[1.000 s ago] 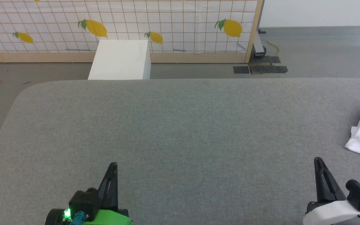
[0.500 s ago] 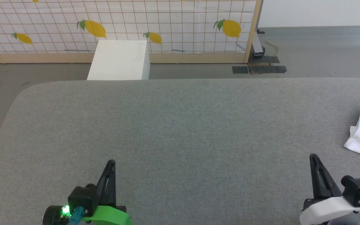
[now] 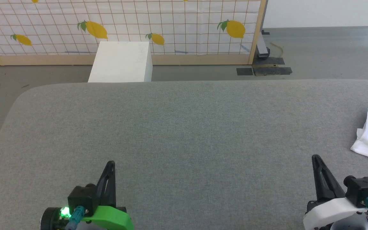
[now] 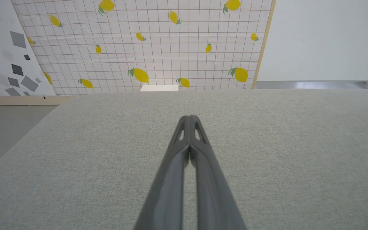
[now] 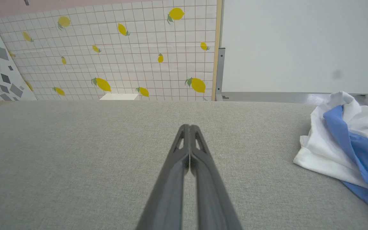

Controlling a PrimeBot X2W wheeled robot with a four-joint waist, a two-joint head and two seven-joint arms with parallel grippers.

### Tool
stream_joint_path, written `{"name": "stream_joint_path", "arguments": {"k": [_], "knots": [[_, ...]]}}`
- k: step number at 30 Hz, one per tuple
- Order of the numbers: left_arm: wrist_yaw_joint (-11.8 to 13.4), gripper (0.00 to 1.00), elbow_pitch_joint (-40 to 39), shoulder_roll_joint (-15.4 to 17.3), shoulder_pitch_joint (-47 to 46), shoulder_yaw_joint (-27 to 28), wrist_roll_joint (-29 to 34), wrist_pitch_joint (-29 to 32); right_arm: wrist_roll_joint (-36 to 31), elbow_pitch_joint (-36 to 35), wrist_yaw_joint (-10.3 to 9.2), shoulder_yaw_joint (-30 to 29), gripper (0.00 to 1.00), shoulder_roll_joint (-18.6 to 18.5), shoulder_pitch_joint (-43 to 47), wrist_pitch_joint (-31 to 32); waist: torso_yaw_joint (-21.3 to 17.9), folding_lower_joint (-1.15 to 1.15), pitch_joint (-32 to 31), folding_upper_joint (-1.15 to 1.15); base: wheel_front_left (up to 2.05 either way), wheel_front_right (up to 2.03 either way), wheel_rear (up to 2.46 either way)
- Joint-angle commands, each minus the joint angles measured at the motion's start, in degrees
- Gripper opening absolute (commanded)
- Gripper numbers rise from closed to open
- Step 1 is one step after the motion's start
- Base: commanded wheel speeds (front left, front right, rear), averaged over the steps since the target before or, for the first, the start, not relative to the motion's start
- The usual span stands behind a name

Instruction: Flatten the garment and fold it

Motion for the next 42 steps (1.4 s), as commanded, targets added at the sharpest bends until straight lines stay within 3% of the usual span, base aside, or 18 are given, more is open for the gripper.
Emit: {"name": "stream_joint_path", "arguments": {"k": [1,42], "knots": [[0.09,0.00,0.05,-0.30,-1.17,0.32,0.64,0.25,-0.55,-0.46,-0.05,0.36,0.00,0.04,-1.12,0.25,-0.02,0.00,-0.01,0.00,0.00,0.00,0.00],[0.16,0.00,0.07,-0.59,-3.73,3.26,3.37,5.13,-2.94,-2.67,-0.08,3.47,0.00,0.07,-3.17,4.60,-0.68,0.00,-0.18,0.00,0.00,0.00,0.00]]}}
